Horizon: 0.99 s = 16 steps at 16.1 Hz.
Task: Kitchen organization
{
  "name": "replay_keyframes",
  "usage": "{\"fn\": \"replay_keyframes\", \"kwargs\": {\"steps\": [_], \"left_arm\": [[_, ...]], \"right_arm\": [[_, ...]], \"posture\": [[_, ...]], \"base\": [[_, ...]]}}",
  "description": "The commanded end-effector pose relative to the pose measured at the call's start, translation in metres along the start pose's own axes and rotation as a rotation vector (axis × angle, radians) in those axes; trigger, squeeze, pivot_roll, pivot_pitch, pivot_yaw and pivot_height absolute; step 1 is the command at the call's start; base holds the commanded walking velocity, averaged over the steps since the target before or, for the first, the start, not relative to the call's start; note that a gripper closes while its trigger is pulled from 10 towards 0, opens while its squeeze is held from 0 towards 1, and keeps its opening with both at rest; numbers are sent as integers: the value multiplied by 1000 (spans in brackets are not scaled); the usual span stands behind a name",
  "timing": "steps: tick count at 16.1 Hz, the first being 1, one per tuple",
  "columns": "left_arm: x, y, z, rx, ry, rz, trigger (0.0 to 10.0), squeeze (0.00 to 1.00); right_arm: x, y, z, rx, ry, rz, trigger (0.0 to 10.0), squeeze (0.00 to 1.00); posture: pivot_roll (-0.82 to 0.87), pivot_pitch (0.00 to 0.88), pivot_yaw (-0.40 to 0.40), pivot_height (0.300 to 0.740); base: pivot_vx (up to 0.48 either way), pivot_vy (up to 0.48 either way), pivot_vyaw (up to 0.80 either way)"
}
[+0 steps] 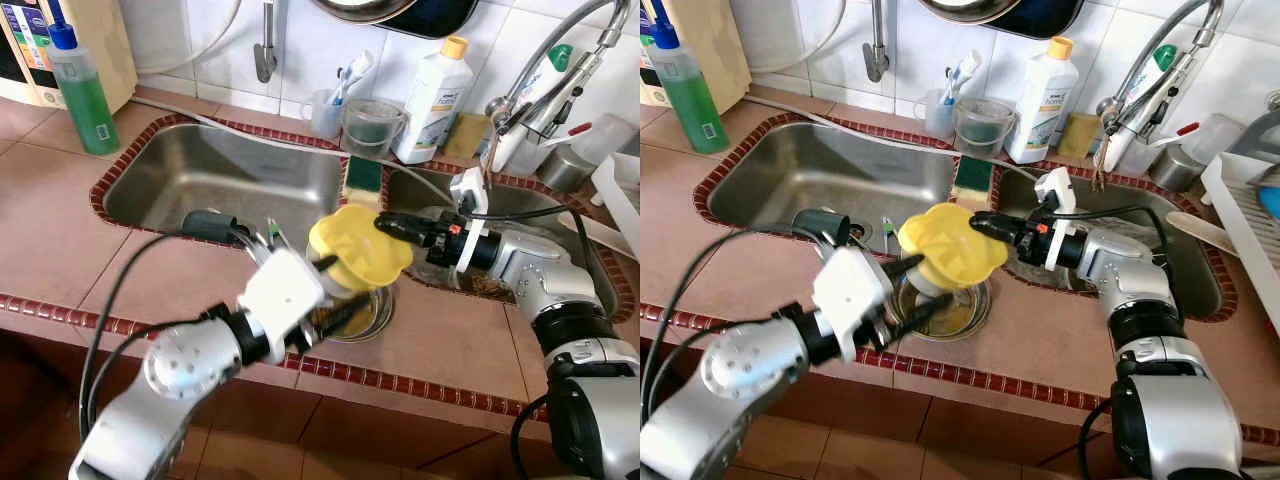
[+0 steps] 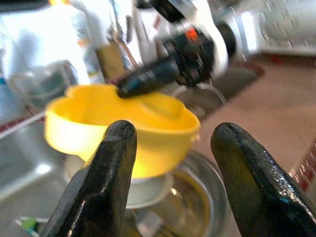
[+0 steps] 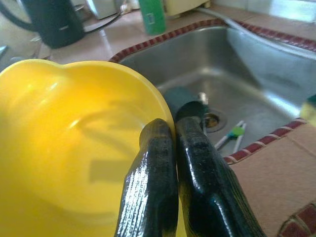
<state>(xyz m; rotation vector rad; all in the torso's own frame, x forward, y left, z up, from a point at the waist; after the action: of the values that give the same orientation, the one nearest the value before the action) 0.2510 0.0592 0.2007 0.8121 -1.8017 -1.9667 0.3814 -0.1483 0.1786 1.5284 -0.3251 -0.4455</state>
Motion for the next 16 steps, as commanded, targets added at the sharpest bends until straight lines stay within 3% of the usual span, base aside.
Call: {"fn": "replay_keyframes", "kwargs": {"steps": [1,2,3,4,7,10,12,14,15,16], "left_arm": [[-2,5,-1,27,10,1,10000,0],[-7,10,-1,59,33,15,10000,0],[-14,16,-1,95,69,38,10000,0],[-19,21,-1,125,94,66,10000,0],[-42,20,-1,144,210,77,10000,0],[-73,7,-3,133,346,113,10000,0],[-90,3,-7,167,415,140,10000,0],[-111,-12,-11,131,515,259,10000,0],[-118,-15,-10,123,550,259,10000,0],[-123,-15,-9,120,581,206,10000,0]], "right_arm": [[6,14,4,33,-35,39,0,0],[9,15,4,41,-68,39,0,0],[14,16,4,49,-126,45,8353,0],[18,18,4,68,-174,42,10000,0],[25,37,8,188,-290,79,10000,0],[18,56,8,338,-381,138,10000,0],[16,54,8,356,-581,239,10000,0],[6,50,8,394,-687,263,10000,0],[2,49,8,404,-706,249,10000,0],[-1,50,9,404,-737,287,10000,0]], "posture": [[77,67,-156,740],[77,63,-154,740],[78,61,-154,740],[78,59,-151,740],[85,61,-154,740],[85,55,-138,740],[75,43,-121,740],[63,39,-102,740],[50,35,-87,740],[45,35,-82,740]], "base": [[0,0,0],[0,0,0],[0,0,0],[0,0,0],[0,0,0],[0,0,0],[0,0,0],[0,0,0],[0,0,0],[0,0,0]]}}
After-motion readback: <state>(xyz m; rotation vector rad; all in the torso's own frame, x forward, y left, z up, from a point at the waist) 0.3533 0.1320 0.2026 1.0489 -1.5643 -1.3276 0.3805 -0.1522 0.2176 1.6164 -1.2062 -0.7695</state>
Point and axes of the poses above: a point about 5 cm out from each wrist's last joint towards the gripper, its own z axis pointing back from the gripper into the wrist, its own y axis along the axis of the wrist's last joint, x = y × z, the point moved 3 cm from there along -z, pointing out of the wrist towards the gripper, and after that the axes turned 6 degrees about z, right-handed, at the moved point
